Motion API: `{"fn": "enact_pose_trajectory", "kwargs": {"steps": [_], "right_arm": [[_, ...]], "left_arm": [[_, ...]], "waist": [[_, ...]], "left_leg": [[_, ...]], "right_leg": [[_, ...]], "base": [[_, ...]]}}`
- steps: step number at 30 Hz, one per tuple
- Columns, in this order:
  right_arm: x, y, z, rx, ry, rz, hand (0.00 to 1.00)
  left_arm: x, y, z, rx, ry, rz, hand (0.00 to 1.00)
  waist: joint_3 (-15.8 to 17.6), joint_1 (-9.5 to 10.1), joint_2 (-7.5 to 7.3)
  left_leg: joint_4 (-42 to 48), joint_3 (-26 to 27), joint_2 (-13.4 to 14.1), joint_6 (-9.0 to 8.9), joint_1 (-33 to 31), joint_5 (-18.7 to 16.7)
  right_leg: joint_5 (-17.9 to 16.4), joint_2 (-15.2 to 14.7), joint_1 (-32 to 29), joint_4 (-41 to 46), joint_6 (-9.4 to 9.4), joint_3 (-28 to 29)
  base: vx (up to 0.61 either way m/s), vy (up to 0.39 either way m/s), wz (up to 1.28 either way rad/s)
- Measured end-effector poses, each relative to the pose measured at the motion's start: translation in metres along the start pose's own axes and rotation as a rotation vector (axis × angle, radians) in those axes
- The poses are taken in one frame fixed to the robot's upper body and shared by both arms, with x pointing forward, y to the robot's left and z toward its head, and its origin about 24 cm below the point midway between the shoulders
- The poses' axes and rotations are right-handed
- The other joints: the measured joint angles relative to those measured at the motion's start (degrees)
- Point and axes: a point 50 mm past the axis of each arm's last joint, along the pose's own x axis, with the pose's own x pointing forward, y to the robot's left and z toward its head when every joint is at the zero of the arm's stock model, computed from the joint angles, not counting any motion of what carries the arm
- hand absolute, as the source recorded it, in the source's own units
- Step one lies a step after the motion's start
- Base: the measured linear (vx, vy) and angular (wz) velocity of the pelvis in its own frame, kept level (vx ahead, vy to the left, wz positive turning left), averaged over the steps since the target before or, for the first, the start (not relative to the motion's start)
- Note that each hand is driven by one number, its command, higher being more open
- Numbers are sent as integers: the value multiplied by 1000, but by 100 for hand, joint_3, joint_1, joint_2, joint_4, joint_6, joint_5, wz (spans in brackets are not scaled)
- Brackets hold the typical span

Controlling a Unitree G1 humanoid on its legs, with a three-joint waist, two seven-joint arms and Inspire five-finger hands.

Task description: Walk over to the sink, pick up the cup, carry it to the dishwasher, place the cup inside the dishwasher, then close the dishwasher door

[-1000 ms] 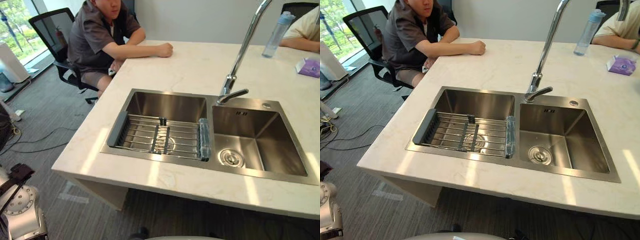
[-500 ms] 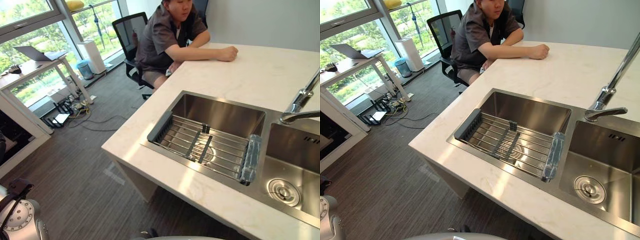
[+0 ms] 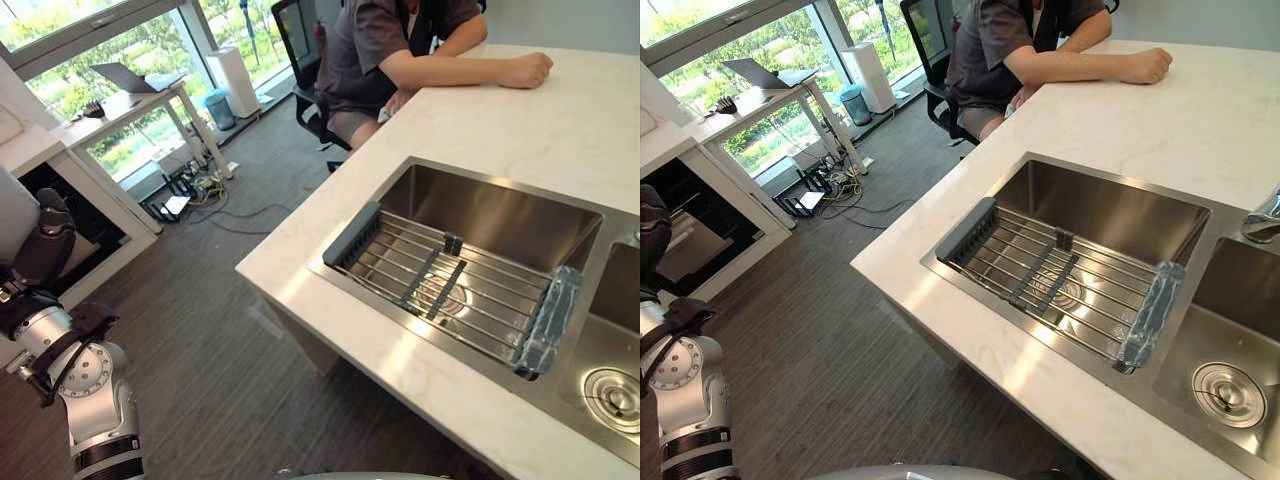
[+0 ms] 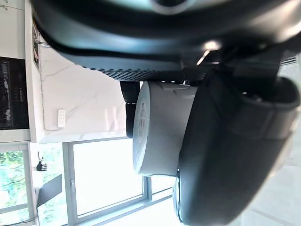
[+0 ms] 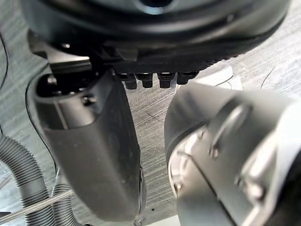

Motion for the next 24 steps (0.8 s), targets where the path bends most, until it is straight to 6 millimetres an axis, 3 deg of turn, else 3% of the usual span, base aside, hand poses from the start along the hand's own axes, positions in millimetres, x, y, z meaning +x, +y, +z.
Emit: {"fn": "enact_pose_trajectory", "kwargs": {"steps": [3,5,6,7,8,9,10,11,13,14,16,17,19,20,22,24], "right_arm": [[1,5,-8,-12,10,-6,100],[1,6,-11,-36,23,-4,100],[0,6,-10,-50,25,-10,100],[0,3,-7,-71,20,-17,100],[-1,1,-7,-78,23,-21,100],[0,3,-6,-95,28,-15,100],[-2,2,-13,-76,16,-10,100],[-4,4,-27,-74,49,1,100],[-4,12,-42,-2,80,28,100],[-4,13,-43,36,69,32,100],[-5,12,-44,60,56,17,100],[-5,12,-44,58,60,14,100],[-7,9,-46,14,72,3,100],[-8,7,-49,-34,96,2,100],[-8,6,-44,-79,121,3,100],[-6,8,-39,-117,147,11,100]], "left_arm": [[-3,1,-1,16,3,-30,0],[-9,-6,3,-10,1,-65,0],[-21,-15,6,-47,8,-106,0],[-33,-27,10,-95,25,-160,0],[-39,-34,12,-121,34,-191,0],[-52,-48,10,-170,70,-254,0],[-67,-63,4,-234,143,-307,0],[-85,-79,-3,-285,233,-386,0],[-114,-101,-13,-317,344,-548,0],[-124,-109,-13,-337,377,-602,0],[-166,-135,-7,-425,494,-797,0],[-174,-140,-5,-437,514,-847,0],[-193,-149,-5,-464,573,-980,0],[-202,-156,-5,-458,604,-1057,0],[-207,-170,1,-467,596,-1143,0],[-200,-180,9,-486,543,-1185,0]], "waist": [[57,41,-91],[99,74,-156],[121,129,-189],[153,165,-215],[191,158,-203],[182,153,-232],[184,78,-228],[185,-64,-233],[160,-248,-245],[143,-293,-276],[115,-302,-256],[89,-305,-255],[-69,-353,-388],[-229,-316,-496],[-408,-322,-412],[-480,-237,-478]], "left_leg": [[-859,-352,-452,105,130,355],[-1000,-747,-572,162,175,388],[-996,-1043,-624,213,212,353],[-993,-1415,-626,273,315,312],[-988,-1636,-584,309,375,283],[-926,-2107,-554,334,390,239],[-814,-2677,-525,382,358,201],[-619,-3310,-553,431,271,136],[-341,-4186,-706,522,75,6],[-292,-4429,-787,514,44,-27],[-235,-4816,-988,611,26,-117],[-149,-4815,-991,606,-2,-189],[489,-4696,-990,555,-219,-649],[1149,-4129,-814,394,-339,-1158],[1729,-3414,-356,161,-706,-1349],[1519,-3775,-521,250,-675,-1230]], "right_leg": [[81,-169,28,211,-39,-242],[178,-352,116,627,-176,-341],[372,-502,120,1113,-468,-341],[749,-673,71,1804,-1020,-115],[740,-733,-48,2178,-1102,252],[63,-471,-420,2546,-910,1204],[-396,97,-772,2506,-959,2286],[-609,670,-1049,2266,-917,3363],[-716,1212,-1359,1718,-785,4624],[-733,1284,-1452,1530,-746,4954],[-732,1373,-1845,997,-660,5886],[-706,1423,-1926,869,-620,6072],[-323,1396,-1839,115,-445,6177],[362,1203,-1601,-32,-66,5887],[332,1217,-1470,-49,-61,5444],[320,1118,-1410,90,-83,5070]], "base": [[-4,100,69],[68,56,107],[186,34,137],[218,50,148],[225,56,176],[231,4,210],[270,-43,287],[216,-68,271],[148,-75,247],[134,-72,224],[148,-54,146],[171,-43,91],[235,-44,55],[255,-61,37],[223,-81,98],[238,-19,125]]}}
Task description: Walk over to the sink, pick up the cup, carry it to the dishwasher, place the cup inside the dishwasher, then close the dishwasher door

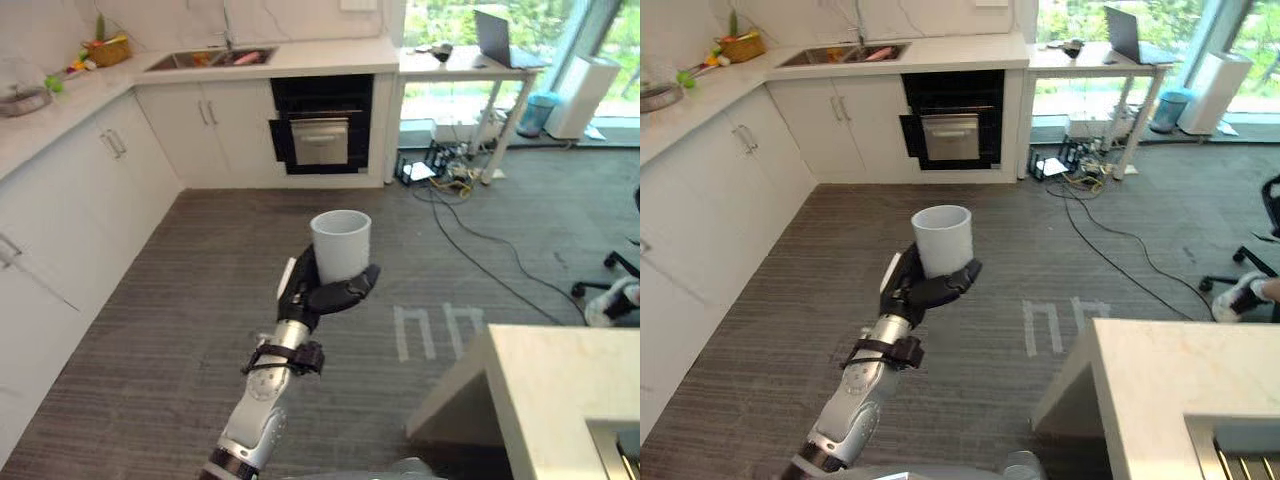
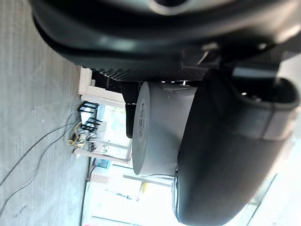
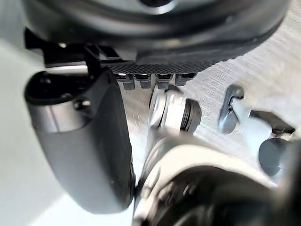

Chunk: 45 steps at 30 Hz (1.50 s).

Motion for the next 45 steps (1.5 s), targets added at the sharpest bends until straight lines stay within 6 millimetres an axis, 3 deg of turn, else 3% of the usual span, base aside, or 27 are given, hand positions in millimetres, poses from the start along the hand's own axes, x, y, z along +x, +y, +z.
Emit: {"fn": "enact_pose_trajectory", "kwargs": {"steps": [2,4,6,9,11,12,13,14,16,17,18,24,29,30,32,33,34,35,36,37,39,41,43,45], "right_arm": [[1,2,6,-42,15,1,100],[5,13,9,-54,18,30,100],[9,33,9,-75,30,78,100],[10,30,17,-109,30,62,100],[11,32,15,-129,37,71,100],[12,38,14,-150,38,90,100],[12,39,17,-160,34,95,100],[12,37,22,-178,27,88,100],[12,40,20,-190,29,96,100],[13,42,16,-208,39,101,100],[11,48,24,-322,19,148,100],[11,46,22,-320,22,143,100],[10,40,22,-281,9,137,100],[10,41,24,-260,2,138,100],[10,42,30,-217,-39,141,100],[10,43,34,-204,-61,141,100],[9,43,43,-185,-103,145,100],[9,42,45,-183,-117,140,100],[8,38,49,-187,-136,132,100],[8,38,51,-185,-145,135,100],[8,43,49,-175,-156,152,100],[9,49,42,-163,-155,167,100],[10,54,35,-157,-159,178,100],[9,57,29,-163,-154,184,100]], "left_arm": [[1,12,4,23,-4,17,0],[-1,37,9,53,0,86,0],[-3,55,14,61,-7,147,0],[-4,56,11,77,27,119,0],[-5,58,10,91,49,112,0],[-7,58,9,92,57,107,0],[-7,55,8,92,61,92,0],[-9,54,4,99,72,88,0],[-11,56,4,118,78,90,0],[-12,59,5,144,82,103,0],[-24,76,3,219,104,181,0],[-24,75,2,212,105,183,0],[-25,74,-14,65,154,247,0],[-26,75,-19,28,177,272,0],[-24,73,-28,-50,222,314,0],[-23,71,-32,-76,247,322,0],[-23,68,-39,-118,284,331,0],[-24,67,-42,-132,302,333,0],[-27,66,-48,-143,330,334,0],[-28,66,-48,-145,335,334,0],[-26,67,-46,-137,325,320,0],[-17,67,-39,-124,298,289,0],[-14,65,-36,-124,286,261,0],[-14,64,-37,-128,288,246,0]], "waist": [[-3,93,-31],[-38,102,-89],[-71,97,-222],[-97,186,-86],[-66,157,-136],[35,140,-301],[57,89,-278],[53,68,-237],[19,65,-218],[20,69,-278],[262,-49,-226],[236,-56,-220],[217,-98,-186],[221,-83,-179],[293,-90,-120],[383,-99,-100],[533,-167,-159],[565,-168,-212],[615,-179,-255],[635,-187,-220],[669,-213,-104],[723,-202,-106],[822,-166,-190],[919,-80,-309]], "left_leg": [[-273,-337,-37,26,307,82],[-503,-654,-33,-63,553,133],[-648,-828,-94,-98,717,128],[-1010,-650,33,-304,936,230],[-878,-411,90,-441,968,241],[-698,-137,90,-468,871,64],[-1500,71,122,-512,976,204],[-1912,301,155,-398,1189,872],[-1953,401,156,-386,1247,883],[-1956,468,155,-387,1257,881],[-2355,547,217,-374,1261,1285],[-2364,557,224,-375,1259,1285],[-2367,408,242,-376,1249,1284],[-2343,418,234,-392,1222,1267],[-2151,380,158,-369,1085,1198],[-2092,396,90,-350,1117,1187],[-2063,339,-113,-210,1322,1101],[-2024,258,-206,-152,1421,1037],[-1949,123,-296,-23,1569,894],[-1906,60,-301,17,1622,860],[-1634,-169,-109,40,1488,748],[-1567,-423,-6,27,1399,737],[-1436,-629,43,-97,1427,595],[-1102,-678,80,-249,1551,229]], "right_leg": [[-160,48,-124,610,-77,-58],[-238,256,-55,261,-120,-14],[-4,373,-26,-349,-327,-45],[0,449,132,-437,-364,-123],[44,476,262,-541,-442,-69],[54,380,438,-680,-476,47],[54,345,516,-767,-476,143],[59,371,515,-778,-470,236],[74,377,510,-778,-453,286],[135,383,492,-810,-442,351],[446,485,477,-1238,-409,358],[511,487,497,-1377,-412,329],[656,410,703,-1675,-432,-404],[549,371,565,-1401,-471,-626],[133,104,-157,119,-564,-1103],[62,-142,-420,917,-657,-1484],[37,-669,-681,2122,-711,-1833],[44,-840,-711,2445,-720,-1830],[175,-1010,-797,2954,-846,-1781],[154,-1028,-897,3146,-862,-1698],[-279,-556,-1049,2566,-671,-1432],[-206,-203,-1107,1379,-549,-1294],[437,18,-1045,-386,-504,-1025],[886,47,-866,-926,-440,-862]], "base": [[254,-18,89],[208,-65,82],[197,-137,66],[198,-99,21],[136,-56,-22],[40,-21,-29],[59,-10,-45],[28,-6,-39],[58,38,-33],[58,41,-25],[17,18,-15],[-1,-5,1],[-17,-49,16],[-37,-60,11],[-46,-21,13],[-64,35,36],[-57,61,41],[-18,82,54],[21,69,38],[61,64,43],[73,22,63],[92,-62,75],[198,-180,50],[280,-266,17]]}}
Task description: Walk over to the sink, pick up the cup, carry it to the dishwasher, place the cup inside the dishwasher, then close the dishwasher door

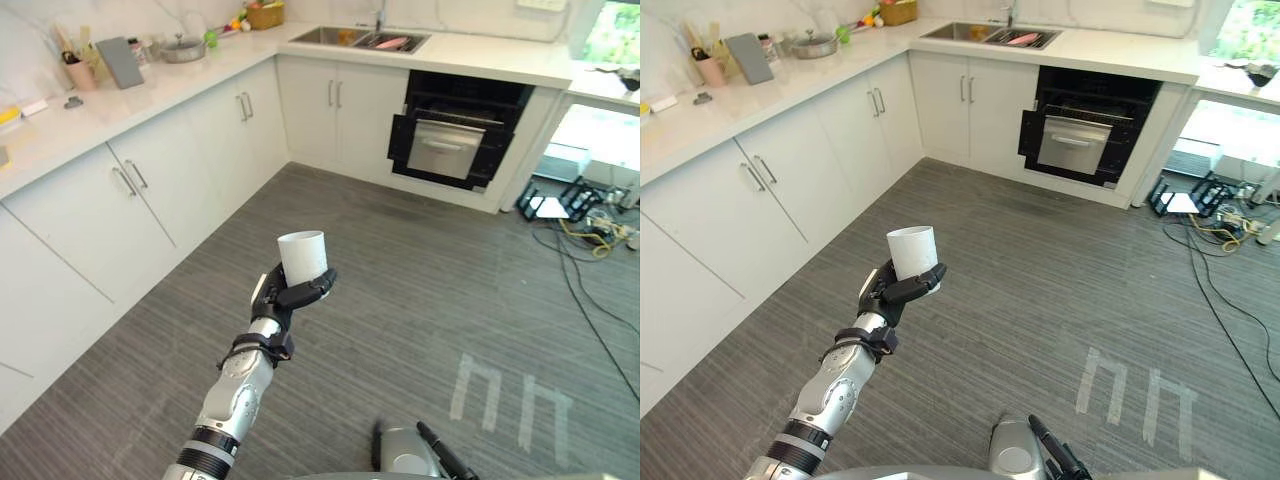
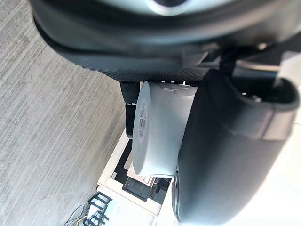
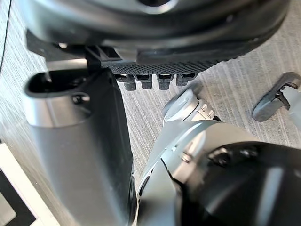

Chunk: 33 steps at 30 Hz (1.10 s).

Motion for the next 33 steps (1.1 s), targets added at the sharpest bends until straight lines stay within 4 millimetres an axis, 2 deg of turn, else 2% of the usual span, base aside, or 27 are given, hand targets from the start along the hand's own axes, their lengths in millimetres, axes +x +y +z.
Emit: {"fn": "enact_pose_trajectory", "kwargs": {"steps": [1,3,4,6,7,8,9,10,11,12,14,17,18,19,20,21,22,23,24,25,27,28,29,30,31,32,33], "right_arm": [[-1,-2,-1,-3,-1,-10,100],[-3,-1,1,-26,-19,-2,100],[-5,-2,3,-52,-30,-1,100],[-7,-4,4,-84,-35,1,100],[-7,-4,5,-88,-39,2,100],[-8,-6,6,-102,-47,-2,100],[-11,-10,8,-114,-57,-5,100],[-12,-11,8,-118,-61,-5,100],[-13,-11,9,-130,-66,-2,100],[-13,-6,14,-171,-89,22,100],[-12,10,30,-205,-160,72,100],[-11,47,60,-261,-291,199,100],[-14,72,77,-284,-366,279,100],[-19,95,94,-304,-449,354,100],[-21,105,101,-306,-488,387,100],[-27,124,114,-311,-558,446,100],[-30,138,123,-309,-605,489,100],[-31,141,126,-308,-621,499,100],[-33,145,129,-307,-641,511,100],[-34,145,132,-311,-654,512,100],[-33,146,131,-315,-650,514,100],[-33,147,131,-312,-649,519,100],[-34,146,134,-318,-655,514,100],[-31,143,130,-308,-635,499,100],[-30,143,128,-308,-625,498,100],[-30,143,126,-301,-617,498,100],[-29,143,123,-288,-608,497,100]], "left_arm": [[-2,-1,-3,-6,9,-3,0],[-4,-5,0,-5,-3,-42,0],[-5,-14,4,12,-20,-87,0],[-6,-24,7,19,-30,-141,0],[-6,-28,9,16,-37,-156,0],[-7,-35,9,2,-43,-183,0],[-9,-41,9,-12,-46,-207,0],[-10,-43,10,-19,-54,-210,0],[-12,-42,12,-28,-65,-207,0],[-18,-34,14,-50,-82,-167,0],[-22,-21,12,-69,-81,-108,0],[-31,-5,6,-80,-76,-33,0],[-35,2,4,-81,-71,2,0],[-38,6,1,-85,-65,29,0],[-39,6,0,-89,-62,40,0],[-42,6,0,-93,-66,61,0],[-45,7,3,-90,-85,76,0],[-45,7,4,-89,-94,80,0],[-44,9,7,-81,-117,88,0],[-43,11,9,-71,-134,98,0],[-45,19,11,-70,-142,130,0],[-45,24,15,-58,-159,143,0],[-44,23,16,-63,-168,144,0],[-44,23,18,-60,-179,141,0],[-43,23,18,-55,-178,138,0],[-42,22,20,-39,-184,133,0],[-40,21,22,-18,-187,124,0]], "waist": [[-16,10,31],[-40,17,39],[-140,25,104],[-365,11,222],[-380,-2,211],[-414,-6,204],[-451,-6,282],[-463,-2,324],[-487,2,372],[-491,46,422],[-457,129,404],[-448,376,391],[-432,428,366],[-395,447,306],[-385,459,291],[-385,478,304],[-381,518,310],[-395,555,332],[-328,569,186],[-256,538,93],[-246,576,77],[-259,585,20],[-284,563,55],[-362,594,-197],[-422,603,-306],[-465,574,-412],[-462,495,-436]], "left_leg": [[142,14,114,-30,85,-200],[149,184,363,-147,377,-433],[64,208,555,-181,547,-598],[82,310,738,30,640,-634],[526,439,763,14,500,-606],[1499,696,896,-30,143,-425],[2478,714,1134,-349,-220,-138],[3001,712,1270,-425,-439,101],[3578,712,1445,-450,-700,503],[4814,707,1834,-401,-1206,1351],[5479,766,1904,-184,-1784,683],[4504,1094,1799,-204,-2154,1],[3638,1221,1637,-258,-2280,-128],[2420,1176,1306,-351,-2314,-50],[1714,1122,1138,-434,-2315,97],[416,1049,932,-592,-2354,692],[5,1056,948,-814,-2451,1210],[59,1121,961,-773,-2438,1490],[336,1338,951,-562,-2404,1766],[992,1374,937,-71,-2536,1479],[2165,1440,1113,-4,-2754,825],[2444,1523,1021,24,-2864,604],[2073,1561,927,81,-2728,544],[1838,1794,636,204,-2434,329],[1730,1856,443,239,-2334,299],[1584,1891,156,351,-2113,237],[1456,1824,-33,417,-1855,139]], "right_leg": [[167,77,19,208,-26,-19],[132,173,-86,955,-91,-91],[-95,289,-214,1462,-439,-201],[-504,428,-271,1720,-559,-402],[-616,431,-249,1775,-593,-428],[-762,438,-92,1773,-608,-493],[-838,521,186,1630,-579,-570],[-901,579,320,1569,-595,-594],[-1001,672,477,1489,-675,-598],[-1104,915,944,1162,-818,-487],[-1194,992,1489,862,-868,-316],[-1230,941,1832,662,-793,101],[-1251,873,1951,641,-676,294],[-1288,725,2071,599,-602,418],[-1291,663,2112,555,-595,469],[-1292,598,2193,415,-593,604],[-1320,601,2353,214,-546,703],[-1351,591,2473,116,-492,711],[-1413,478,2712,-14,-386,628],[-1425,322,2892,1,-301,497],[-1310,219,3073,149,-190,477],[-1324,108,3043,472,-136,462],[-1351,59,2965,767,-91,426],[-1439,-312,2642,1677,150,453],[-1363,-527,2390,2239,367,466],[-860,-858,1887,3401,1176,559],[-445,-1028,1403,4489,1169,713]], "base": [[324,-276,9],[373,-281,7],[379,-275,4],[412,-243,8],[424,-218,12],[430,-213,17],[421,-202,19],[441,-162,14],[527,-105,-15],[525,-87,-30],[420,-51,-44],[381,8,-83],[509,146,-78],[433,136,-66],[348,160,-53],[440,273,-53],[531,333,-50],[565,339,-29],[478,230,7],[483,223,12],[463,247,-11],[467,334,-15],[336,287,-9],[335,251,-7],[390,203,-1],[487,209,22],[484,174,50]]}}
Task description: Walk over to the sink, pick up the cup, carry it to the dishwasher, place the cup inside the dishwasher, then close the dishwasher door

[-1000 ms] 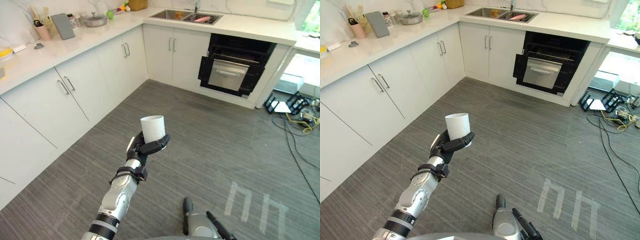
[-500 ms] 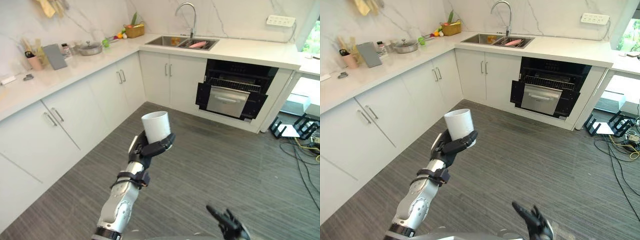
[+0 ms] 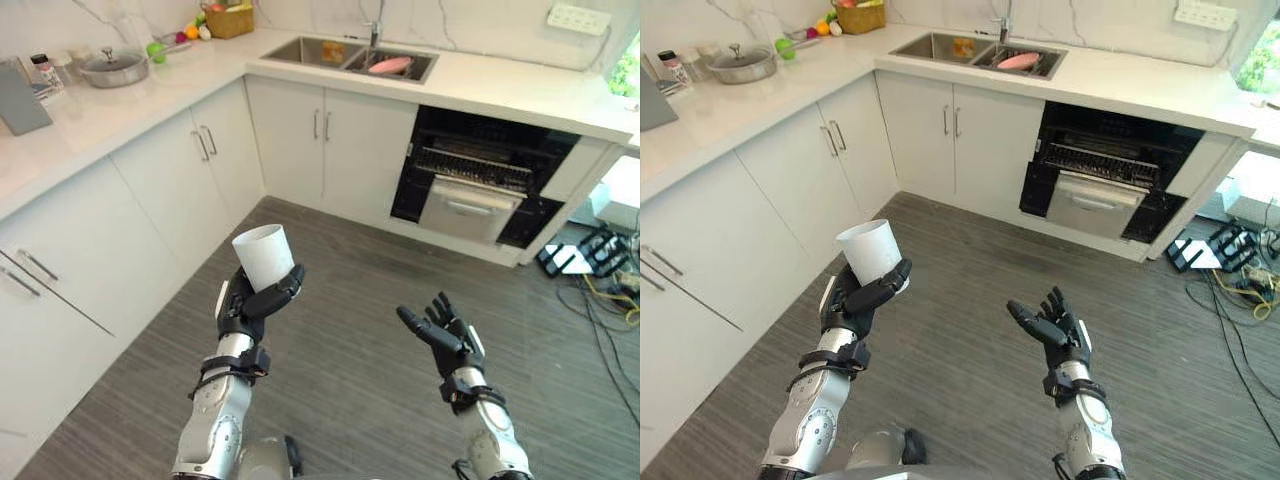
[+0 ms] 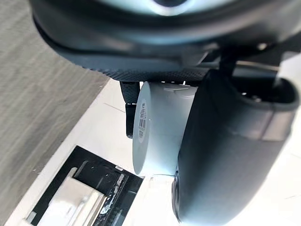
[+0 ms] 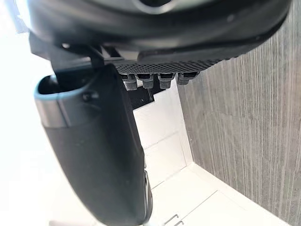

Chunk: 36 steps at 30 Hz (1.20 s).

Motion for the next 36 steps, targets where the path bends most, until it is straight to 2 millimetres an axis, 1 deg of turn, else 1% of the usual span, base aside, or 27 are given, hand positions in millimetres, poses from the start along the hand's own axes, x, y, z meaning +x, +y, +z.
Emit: {"fn": "enact_pose_trajectory", "kwargs": {"steps": [1,2,4,6,8,9,10,11,12,13,14,15,16,18,20,23,24,25,26,27,28,29,30,31,33,35,36], "right_arm": [[-3,0,-6,13,14,-8,100],[-6,-1,-10,22,24,-16,100],[-17,-1,-22,53,53,-41,100],[-26,-2,-25,72,45,-68,100],[-36,-2,-20,91,6,-87,100],[-42,1,-15,102,-24,-80,100],[-44,6,-8,109,-57,-55,100],[-43,8,-5,110,-75,-40,100],[-42,7,3,105,-106,-31,100],[-40,4,8,100,-121,-33,100],[-39,4,10,106,-132,-31,100],[-38,4,15,121,-155,-31,100],[-38,5,20,128,-180,-33,100],[-38,8,29,132,-222,-22,100],[-43,12,38,140,-271,-18,100],[-49,11,45,137,-315,-21,100],[-51,10,46,135,-325,-26,100],[-51,10,47,135,-327,-25,100],[-51,12,49,135,-335,-14,100],[-49,16,52,132,-349,18,100],[-47,20,54,132,-356,41,100],[-43,27,58,125,-369,87,100],[-38,34,63,116,-379,128,100],[-36,37,65,110,-384,144,100],[-30,39,73,113,-403,173,100],[-29,34,77,109,-408,164,100],[-29,31,77,103,-405,159,100]], "left_arm": [[1,-2,0,11,3,-10,0],[2,-3,0,11,5,-15,0],[4,-10,0,11,6,-50,0],[7,-20,-1,15,14,-114,0],[7,-31,-5,17,34,-189,0],[5,-34,-7,24,48,-222,0],[5,-34,-7,32,58,-243,0],[4,-33,-6,35,60,-248,0],[3,-33,-10,31,82,-243,0],[-1,-36,-15,24,102,-252,0],[-2,-39,-16,22,102,-261,0],[-2,-41,-16,16,101,-282,0],[-2,-45,-16,7,99,-304,0],[-2,-49,-14,2,90,-327,0],[-3,-52,-12,-1,79,-352,0],[-4,-54,-7,-22,50,-359,0],[-8,-54,-6,-43,41,-345,0],[-10,-53,-6,-49,37,-339,0],[-14,-51,-6,-53,39,-331,0],[-17,-48,-7,-54,39,-317,0],[-18,-47,-7,-55,35,-307,0],[-20,-44,-7,-56,28,-286,0],[-21,-42,-8,-57,30,-268,0],[-22,-41,-9,-56,33,-262,0],[-25,-38,-10,-56,36,-244,0],[-29,-34,-10,-56,20,-237,0],[-30,-30,-10,-49,11,-231,0]], "waist": [[-1,-73,14],[-1,-104,29],[32,-208,88],[74,-322,138],[165,-352,284],[186,-339,334],[168,-307,306],[112,-283,202],[74,-279,298],[-2,-210,438],[-13,-182,491],[-7,-187,549],[-29,-212,595],[-56,-331,621],[-117,-413,736],[-164,-364,860],[-184,-356,918],[-181,-354,915],[-169,-329,894],[-169,-267,887],[-169,-216,887],[-170,-162,884],[-168,-162,865],[-168,-166,859],[-169,-174,862],[-163,-174,866],[-158,-160,879]], "left_leg": [[-169,-143,-137,36,306,-62],[-278,-249,-173,32,473,-75],[-704,-669,-174,-5,1010,-72],[-877,-1112,-65,-74,1256,-171],[-908,-1439,189,-268,1534,-345],[-852,-1513,367,-420,1715,-524],[-746,-1503,475,-598,1911,-759],[-675,-1453,487,-746,2019,-895],[-623,-1262,646,-920,2328,-1095],[-671,-795,863,-905,2592,-1085],[-663,-589,949,-911,2701,-1067],[-645,-401,1080,-989,2880,-998],[-568,-383,1174,-1101,2965,-862],[-153,-430,1288,-1168,2878,-626],[691,-434,1548,-1328,2547,-240],[3012,-732,2095,-1628,1528,1414],[3899,-692,2266,-1517,1072,1308],[4168,-602,2311,-1443,896,1167],[4249,-347,2359,-1177,637,764],[3824,-84,2353,-884,431,308],[3437,19,2333,-804,350,156],[2515,34,2220,-772,166,-34],[1361,-127,1972,-796,53,-77],[719,-336,1788,-852,42,-41],[-1251,-937,1398,-1112,72,315],[-1875,-1014,1359,-1141,38,666],[-1749,-1026,1332,-1120,128,1142]], "right_leg": [[-52,-82,-451,1016,-76,-97],[-126,-91,-636,1349,-207,-197],[-553,96,-1279,1594,-819,-458],[-802,396,-1795,890,-1036,-437],[-832,692,-2013,-648,-1042,-485],[-685,807,-1998,-1880,-1027,-714],[-343,848,-1965,-3093,-1035,-1045],[-133,850,-1915,-3659,-1057,-1262],[726,871,-1732,-3677,-1327,-1552],[772,884,-1713,-3381,-1444,-1830],[731,909,-1720,-3200,-1551,-1875],[429,1008,-1753,-2810,-1880,-1830],[88,1052,-1797,-2461,-1896,-1808],[-273,1060,-1795,-2165,-1927,-1821],[-537,1175,-1658,-2130,-1957,-1882],[-821,1481,-1061,-2493,-1960,-1754],[-849,1590,-732,-2731,-1985,-1654],[-840,1621,-560,-2849,-2024,-1581],[-850,1641,-214,-3108,-2020,-1425],[-868,1634,-3,-3295,-1992,-1181],[-890,1619,54,-3339,-1973,-1042],[-955,1580,96,-3366,-1924,-776],[-1028,1500,134,-3364,-1846,-511],[-1041,1441,159,-3364,-1784,-373],[-1100,1324,299,-3452,-1584,45],[-1270,1266,507,-3507,-1273,315],[-1420,1209,632,-3499,-1093,453]], "base": [[399,114,56],[318,60,67],[347,-8,85],[422,-152,112],[362,-229,90],[321,-221,40],[455,-299,17],[550,-312,-11],[681,-338,-40],[576,-244,-45],[519,-210,-50],[485,-220,-32],[549,-273,-24],[435,-235,-6],[335,-193,-6],[338,-124,-31],[368,-42,-42],[385,-30,-53],[372,-14,-73],[359,-1,-90],[344,47,-115],[426,154,-120],[362,147,-116],[383,212,-101],[438,293,-103],[515,420,-102],[525,498,-111]]}}
